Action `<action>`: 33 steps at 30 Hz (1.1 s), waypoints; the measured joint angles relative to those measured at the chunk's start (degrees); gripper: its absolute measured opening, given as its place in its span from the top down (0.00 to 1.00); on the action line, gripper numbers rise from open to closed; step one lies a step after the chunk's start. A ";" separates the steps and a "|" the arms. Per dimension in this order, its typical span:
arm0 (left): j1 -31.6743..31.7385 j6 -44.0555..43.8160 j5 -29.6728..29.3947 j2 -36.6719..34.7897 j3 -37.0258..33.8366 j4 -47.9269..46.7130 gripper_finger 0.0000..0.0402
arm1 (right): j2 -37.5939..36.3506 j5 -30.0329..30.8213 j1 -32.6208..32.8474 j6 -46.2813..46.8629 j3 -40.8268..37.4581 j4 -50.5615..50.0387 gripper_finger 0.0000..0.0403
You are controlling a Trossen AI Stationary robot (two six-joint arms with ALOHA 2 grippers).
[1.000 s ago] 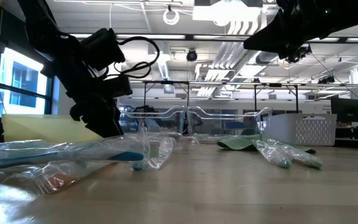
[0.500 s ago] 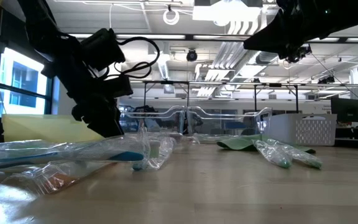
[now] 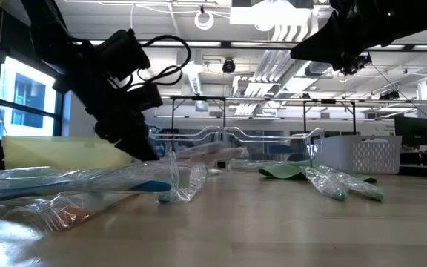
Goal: Pick & Place Toothbrushes
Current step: Put the orange toothbrush into the left transparent bin
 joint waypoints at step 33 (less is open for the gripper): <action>0.00 1.48 18.61 -0.07 0.02 32.85 0.97 | 0.00 0.02 0.01 -0.01 0.00 -0.02 0.89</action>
